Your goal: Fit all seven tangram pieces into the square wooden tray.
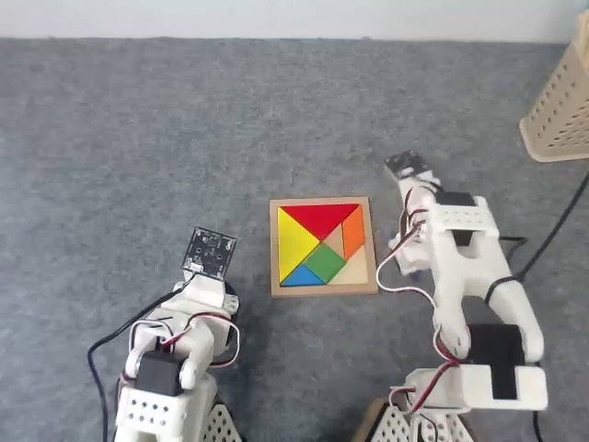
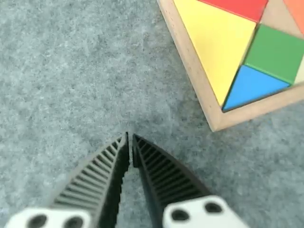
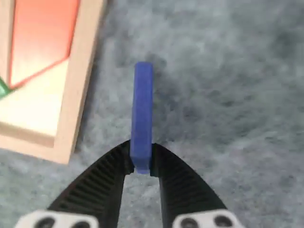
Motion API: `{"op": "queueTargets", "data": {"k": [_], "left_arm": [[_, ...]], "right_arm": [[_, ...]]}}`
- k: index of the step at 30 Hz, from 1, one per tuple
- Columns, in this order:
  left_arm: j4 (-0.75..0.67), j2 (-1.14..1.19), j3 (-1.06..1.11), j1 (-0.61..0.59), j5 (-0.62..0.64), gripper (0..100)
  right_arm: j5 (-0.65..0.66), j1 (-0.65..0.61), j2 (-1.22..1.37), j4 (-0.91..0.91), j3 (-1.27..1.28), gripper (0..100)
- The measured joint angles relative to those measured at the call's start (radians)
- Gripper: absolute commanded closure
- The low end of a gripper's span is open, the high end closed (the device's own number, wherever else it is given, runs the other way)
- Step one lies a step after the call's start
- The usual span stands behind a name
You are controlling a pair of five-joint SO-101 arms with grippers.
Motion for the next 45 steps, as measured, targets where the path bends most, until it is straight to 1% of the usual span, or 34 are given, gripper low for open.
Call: {"op": "queueTargets", "data": {"k": [3, 6, 8, 10, 14, 16, 18, 21, 27, 29, 34, 36, 40, 43, 45], "left_arm": [[0.0, 0.0, 0.0, 0.0, 0.0, 99], [0.0, 0.0, 0.0, 0.0, 0.0, 99], [0.0, 0.0, 0.0, 0.0, 0.0, 99], [0.0, 0.0, 0.0, 0.0, 0.0, 99], [0.0, 0.0, 0.0, 0.0, 0.0, 99], [0.0, 0.0, 0.0, 0.0, 0.0, 99], [0.0, 0.0, 0.0, 0.0, 0.0, 99], [0.0, 0.0, 0.0, 0.0, 0.0, 99], [0.0, 0.0, 0.0, 0.0, 0.0, 99], [0.0, 0.0, 0.0, 0.0, 0.0, 99], [0.0, 0.0, 0.0, 0.0, 0.0, 99], [0.0, 0.0, 0.0, 0.0, 0.0, 99], [0.0, 0.0, 0.0, 0.0, 0.0, 99], [0.0, 0.0, 0.0, 0.0, 0.0, 99], [0.0, 0.0, 0.0, 0.0, 0.0, 99]], "right_arm": [[-0.087, -0.002, -0.021, 0.077, -0.043, 99.1], [-0.23, -0.003, -0.077, 0.178, -0.103, 98.9], [-0.334, -0.048, -0.098, 0.232, -0.138, 98.9], [-0.416, -0.126, -0.107, 0.239, -0.158, 98.9], [-0.456, -0.308, -0.103, 0.213, -0.164, 99.1], [-0.47, -0.365, -0.071, 0.18, -0.164, 99.2], [-0.517, -0.393, -0.018, 0.133, -0.164, 99.2], [-0.582, -0.394, 0.034, 0.091, -0.164, 98.9], [-0.715, -0.414, 0.054, 0.06, -0.173, 98.0], [-0.744, -0.431, 0.055, 0.058, -0.173, 93.8], [-0.766, -0.503, 0.055, 0.058, -0.173, 78.4], [-0.766, -0.519, 0.055, 0.058, -0.173, 75.9], [-0.766, -0.523, 0.055, 0.058, -0.173, 79.2], [-0.766, -0.516, 0.055, 0.058, -0.173, 85.2], [-0.766, -0.485, 0.055, 0.058, -0.173, 89.7]]}}
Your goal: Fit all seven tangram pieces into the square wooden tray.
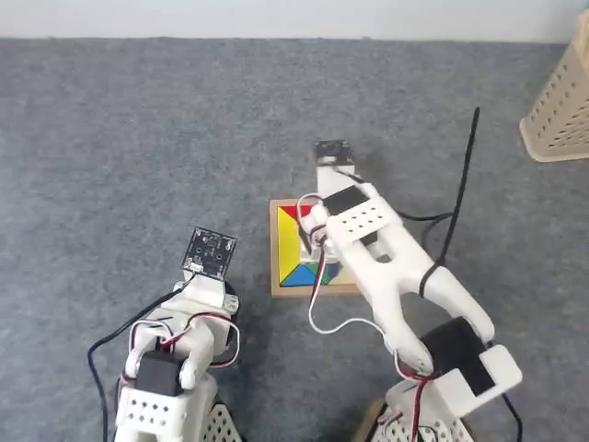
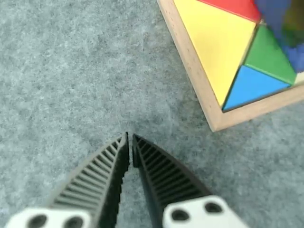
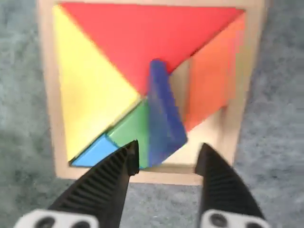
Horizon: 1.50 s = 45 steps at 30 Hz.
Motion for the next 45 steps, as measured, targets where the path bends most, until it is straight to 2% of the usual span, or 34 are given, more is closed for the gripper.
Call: {"op": "queueTargets", "data": {"k": [5, 11, 15, 19, 22, 28, 33, 45], "left_arm": [[0.0, 0.0, 0.0, 0.0, 0.0, 99], [0.0, 0.0, 0.0, 0.0, 0.0, 99], [0.0, 0.0, 0.0, 0.0, 0.0, 99], [0.0, 0.0, 0.0, 0.0, 0.0, 99], [0.0, 0.0, 0.0, 0.0, 0.0, 99], [0.0, 0.0, 0.0, 0.0, 0.0, 99], [0.0, 0.0, 0.0, 0.0, 0.0, 99], [0.0, 0.0, 0.0, 0.0, 0.0, 99]], "right_arm": [[0.003, 0.063, 0.0, 0.0, 0.0, 99.3], [0.132, 0.072, -0.089, -0.003, 0.0, 99.2], [0.155, 0.115, -0.147, -0.166, 0.051, 99.2], [0.292, 0.141, -0.146, -0.371, 0.15, 99.2], [0.351, 0.175, -0.114, -0.433, 0.163, 99.2], [0.371, 0.201, -0.089, -0.428, 0.163, 99.2], [0.442, 0.209, -0.055, -0.368, 0.163, 99.2], [0.448, 0.203, -0.025, -0.267, 0.203, 99.2]]}}
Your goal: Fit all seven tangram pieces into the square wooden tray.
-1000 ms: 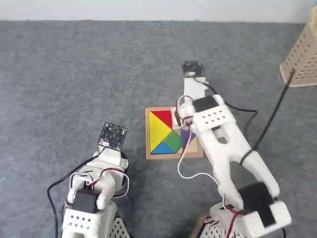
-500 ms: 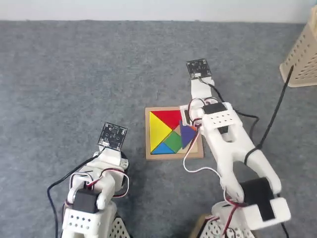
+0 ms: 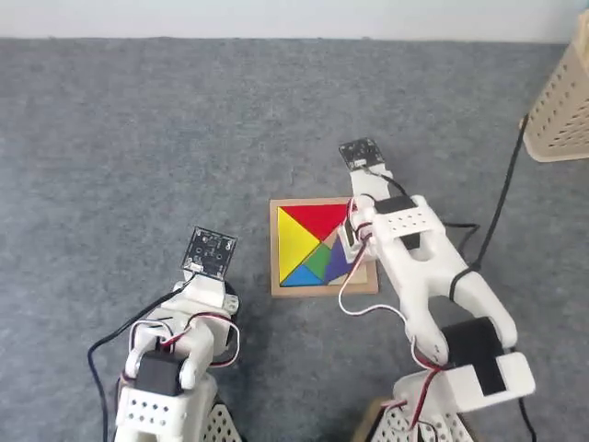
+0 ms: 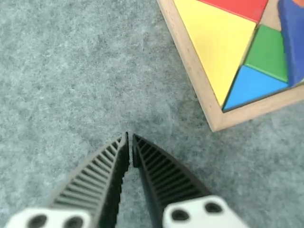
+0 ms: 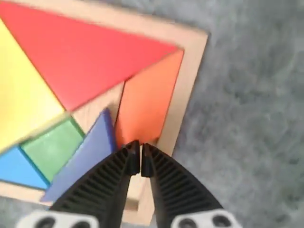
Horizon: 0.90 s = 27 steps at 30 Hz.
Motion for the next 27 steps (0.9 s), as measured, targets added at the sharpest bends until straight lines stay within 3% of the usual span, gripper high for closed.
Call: {"op": "queueTargets", "data": {"k": [15, 18, 23, 27], "left_arm": [[0.0, 0.0, 0.0, 0.0, 0.0, 99], [0.0, 0.0, 0.0, 0.0, 0.0, 99], [0.0, 0.0, 0.0, 0.0, 0.0, 99], [0.0, 0.0, 0.0, 0.0, 0.0, 99]], "right_arm": [[0.0, 0.002, -0.379, 0.029, 0.155, 99.2], [0.0, -0.061, -0.445, 0.005, 0.16, 99.2], [0.031, -0.207, -0.405, -0.014, 0.16, 99.2], [0.044, -0.213, -0.276, -0.017, 0.157, 99.2]]}}
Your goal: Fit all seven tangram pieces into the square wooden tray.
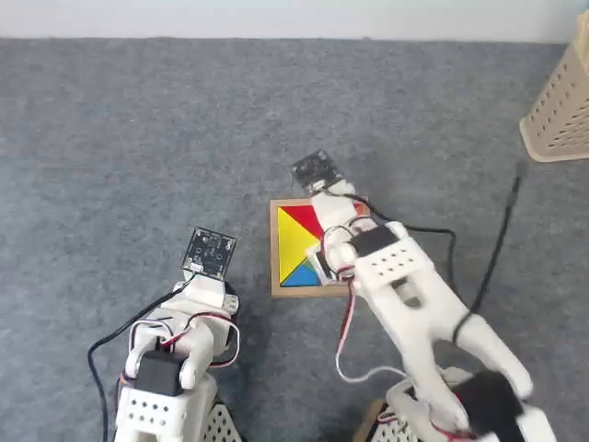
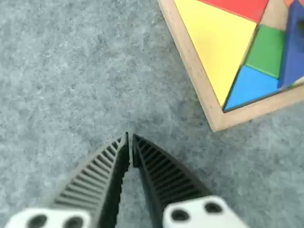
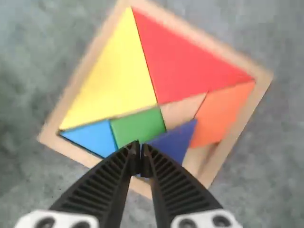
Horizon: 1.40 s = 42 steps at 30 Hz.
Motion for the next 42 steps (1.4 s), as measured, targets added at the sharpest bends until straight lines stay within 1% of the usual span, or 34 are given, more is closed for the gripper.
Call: {"op": "queueTargets", "data": {"k": [5, 12, 14, 17, 19, 22, 27, 34, 42], "left_arm": [[0.0, 0.0, 0.0, 0.0, 0.0, 99], [0.0, 0.0, 0.0, 0.0, 0.0, 99], [0.0, 0.0, 0.0, 0.0, 0.0, 99], [0.0, 0.0, 0.0, 0.0, 0.0, 99], [0.0, 0.0, 0.0, 0.0, 0.0, 99], [0.0, 0.0, 0.0, 0.0, 0.0, 99], [0.0, 0.0, 0.0, 0.0, 0.0, 99], [0.0, 0.0, 0.0, 0.0, 0.0, 99], [0.0, 0.0, 0.0, 0.0, 0.0, 99]], "right_arm": [[0.006, 0.0, 0.114, -0.002, -0.044, 99.2], [0.009, 0.0, 0.141, -0.002, -0.068, 99.2], [0.009, 0.021, 0.141, -0.002, -0.068, 99.2], [0.009, 0.087, 0.141, -0.002, -0.068, 99.2], [0.029, 0.121, 0.141, -0.002, -0.066, 99.2], [0.055, 0.138, 0.141, -0.002, -0.066, 99.2], [0.057, 0.132, 0.141, -0.002, -0.066, 99.2], [0.057, 0.058, 0.121, -0.005, -0.029, 99.2], [0.057, 0.052, 0.121, 0.014, -0.029, 99.2]]}}
